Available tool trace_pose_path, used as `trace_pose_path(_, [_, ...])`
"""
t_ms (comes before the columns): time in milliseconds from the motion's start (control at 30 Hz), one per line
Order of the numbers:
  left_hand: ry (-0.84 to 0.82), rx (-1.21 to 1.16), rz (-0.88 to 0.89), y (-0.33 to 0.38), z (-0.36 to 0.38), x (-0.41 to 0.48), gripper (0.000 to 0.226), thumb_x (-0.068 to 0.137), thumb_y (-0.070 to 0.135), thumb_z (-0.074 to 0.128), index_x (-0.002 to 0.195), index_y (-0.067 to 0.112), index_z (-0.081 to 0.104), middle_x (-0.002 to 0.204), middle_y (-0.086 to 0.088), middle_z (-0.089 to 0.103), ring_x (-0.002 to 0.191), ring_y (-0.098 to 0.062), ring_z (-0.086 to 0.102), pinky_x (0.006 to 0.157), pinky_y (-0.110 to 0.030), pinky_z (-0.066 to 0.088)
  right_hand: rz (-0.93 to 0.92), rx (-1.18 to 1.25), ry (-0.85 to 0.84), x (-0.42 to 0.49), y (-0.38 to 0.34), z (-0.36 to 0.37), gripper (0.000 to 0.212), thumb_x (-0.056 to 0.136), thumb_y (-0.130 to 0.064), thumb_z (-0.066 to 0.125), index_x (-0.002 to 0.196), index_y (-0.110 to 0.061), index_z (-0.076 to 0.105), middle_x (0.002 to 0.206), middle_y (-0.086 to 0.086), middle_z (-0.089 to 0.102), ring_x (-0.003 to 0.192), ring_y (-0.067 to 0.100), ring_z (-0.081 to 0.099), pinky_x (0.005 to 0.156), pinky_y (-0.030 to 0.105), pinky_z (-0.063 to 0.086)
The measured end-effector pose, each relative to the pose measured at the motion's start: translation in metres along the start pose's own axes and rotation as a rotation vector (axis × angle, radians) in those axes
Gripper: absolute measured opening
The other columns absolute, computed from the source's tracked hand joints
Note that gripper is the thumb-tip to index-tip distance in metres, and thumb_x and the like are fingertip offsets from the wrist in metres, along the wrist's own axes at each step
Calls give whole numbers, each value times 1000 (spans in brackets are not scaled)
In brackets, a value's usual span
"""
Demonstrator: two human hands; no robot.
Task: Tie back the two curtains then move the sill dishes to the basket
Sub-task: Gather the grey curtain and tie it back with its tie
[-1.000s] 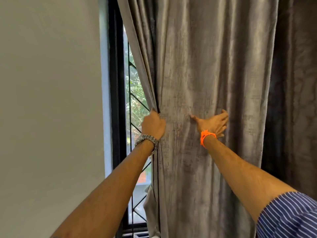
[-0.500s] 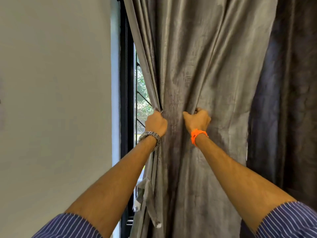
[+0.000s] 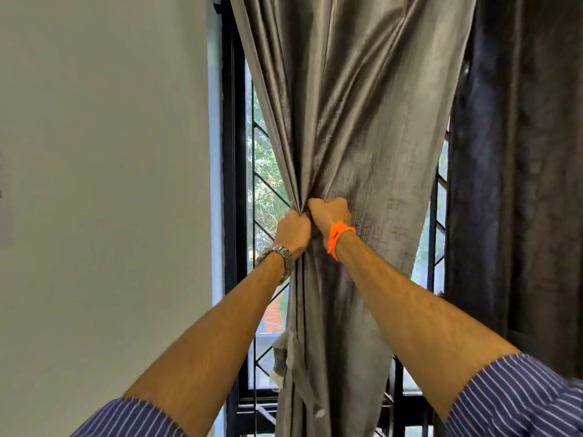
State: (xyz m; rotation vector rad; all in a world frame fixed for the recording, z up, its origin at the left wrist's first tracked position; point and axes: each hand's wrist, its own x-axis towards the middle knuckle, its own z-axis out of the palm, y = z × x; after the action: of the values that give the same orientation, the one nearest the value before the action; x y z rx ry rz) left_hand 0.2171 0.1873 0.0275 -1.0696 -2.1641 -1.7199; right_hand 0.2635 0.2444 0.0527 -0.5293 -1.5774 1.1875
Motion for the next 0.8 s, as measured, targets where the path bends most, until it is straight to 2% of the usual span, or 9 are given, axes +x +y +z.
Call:
trace_pose_path(100, [-57,-38,21,-1,-7,-5,32,97,23,43,125,13,52,98,-7,61,84,-25,56,71,-29,41,54,22,-40,-2,8,5,21,70,-12,55,50,-7,54,69,19,64,76,38,66,74,50,58])
trace_pose_path(200, [-121,-47,31,2,-17,-9,37,86,18,53,123,15,49,81,-1,63,67,-15,59,56,-23,50,108,25,-99,16,26,11,20,58,-19,54,59,-2,64,71,23,69,75,42,69,71,57,57])
trace_pose_path(267, [-176,-17,42,-2,-17,-1,61,64,22,57,124,15,47,85,-5,67,74,-21,64,67,-33,57,127,31,-137,14,25,8,21,61,-20,55,65,-4,68,71,24,68,66,39,67,67,58,58])
trace_pose_path(333, [-178,-28,48,-15,-8,15,79,46,31,57,124,19,47,99,-7,69,88,-26,67,80,-45,58,151,39,-154,-5,13,2,30,62,-26,54,75,-4,70,79,22,70,71,38,67,67,57,58])
trace_pose_path(400, [-155,-37,45,-9,-5,9,76,52,29,62,126,19,47,108,-6,67,95,-26,65,87,-43,56,146,37,-135,-14,8,-2,36,59,-33,51,76,-9,71,87,18,71,83,37,67,78,56,57])
trace_pose_path(467, [-90,-12,51,4,-7,-8,62,71,19,68,129,14,48,112,-9,65,97,-27,63,88,-38,54,138,41,-126,-16,8,-4,23,60,-33,49,63,-17,66,87,13,69,89,36,65,88,53,53])
trace_pose_path(533, [2,53,74,6,-4,-13,51,78,12,68,125,9,50,112,-15,65,100,-33,63,87,-42,53,138,32,-132,-10,14,-5,18,60,-31,50,54,-19,62,83,10,68,96,39,65,93,53,51])
trace_pose_path(700, [85,273,94,5,2,-13,39,82,13,68,116,3,54,109,-20,63,101,-39,60,86,-45,52,47,-110,-138,16,40,-25,32,56,-35,55,66,-12,75,77,9,76,82,31,71,82,50,57])
trace_pose_path(800, [92,284,111,3,6,-9,39,81,20,74,112,5,55,102,-16,65,95,-36,63,82,-45,56,-75,-249,107,4,30,-58,13,68,-27,62,71,-22,73,79,0,76,82,21,71,79,38,59])
